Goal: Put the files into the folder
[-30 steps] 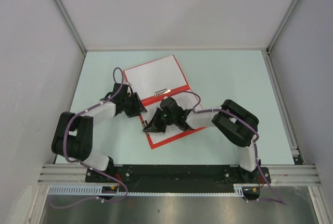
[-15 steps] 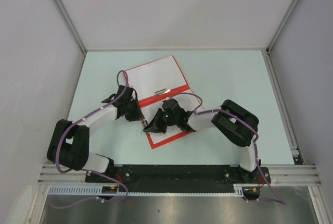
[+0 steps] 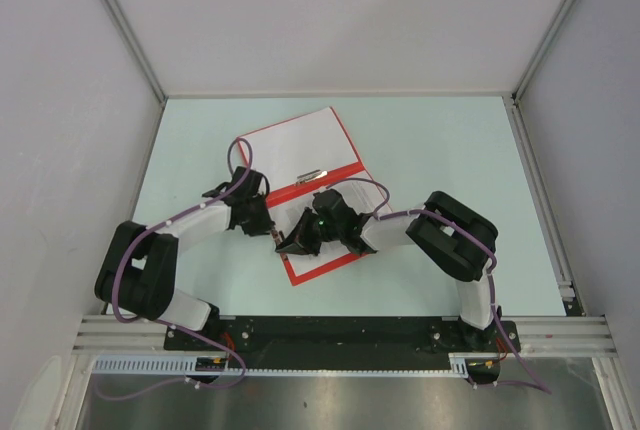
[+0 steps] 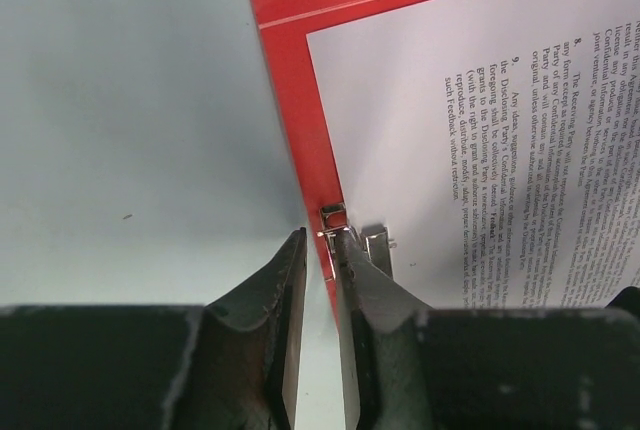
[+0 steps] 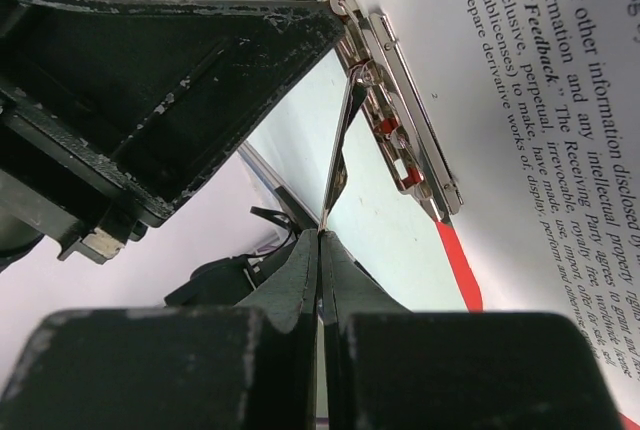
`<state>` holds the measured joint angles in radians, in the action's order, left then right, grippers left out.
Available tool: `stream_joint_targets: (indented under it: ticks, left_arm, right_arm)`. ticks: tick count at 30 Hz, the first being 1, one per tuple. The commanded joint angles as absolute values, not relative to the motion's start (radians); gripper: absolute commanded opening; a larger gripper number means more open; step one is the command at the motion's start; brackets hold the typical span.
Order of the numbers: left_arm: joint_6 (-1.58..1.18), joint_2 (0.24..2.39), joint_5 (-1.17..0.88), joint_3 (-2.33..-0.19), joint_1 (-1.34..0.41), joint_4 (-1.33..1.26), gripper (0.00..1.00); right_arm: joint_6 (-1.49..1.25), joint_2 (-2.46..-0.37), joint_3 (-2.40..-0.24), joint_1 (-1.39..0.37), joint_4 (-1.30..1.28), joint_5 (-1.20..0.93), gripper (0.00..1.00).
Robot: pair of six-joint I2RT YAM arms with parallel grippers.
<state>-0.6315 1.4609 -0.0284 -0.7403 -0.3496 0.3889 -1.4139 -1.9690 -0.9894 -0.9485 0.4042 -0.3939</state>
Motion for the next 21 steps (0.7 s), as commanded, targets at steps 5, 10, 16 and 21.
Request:
stream_joint_targets:
  ticks: [5, 10, 16, 21]
  left_arm:
    - [-0.628, 1.548, -0.012, -0.738, -0.371, 0.347, 0.18]
    - [-0.569, 1.603, 0.023, -0.773, -0.371, 0.391, 0.00]
    - [-0.482, 1.638, 0.008, -0.810, -0.371, 0.411, 0.00]
    - [-0.451, 1.644, 0.008, -0.828, -0.367, 0.425, 0.00]
  right_arm:
    - [-1.359, -1.974, -0.968, -0.946, 0.356, -0.379, 0.00]
    - [-1.253, -1.991, -0.936, -0.940, 0.281, -0.380, 0.00]
    - [-0.999, -2.003, -0.927, -0.908, 0.157, -0.377, 0.00]
    - [-0.876, -2.003, -0.928, -0.848, 0.103, -0.391, 0.00]
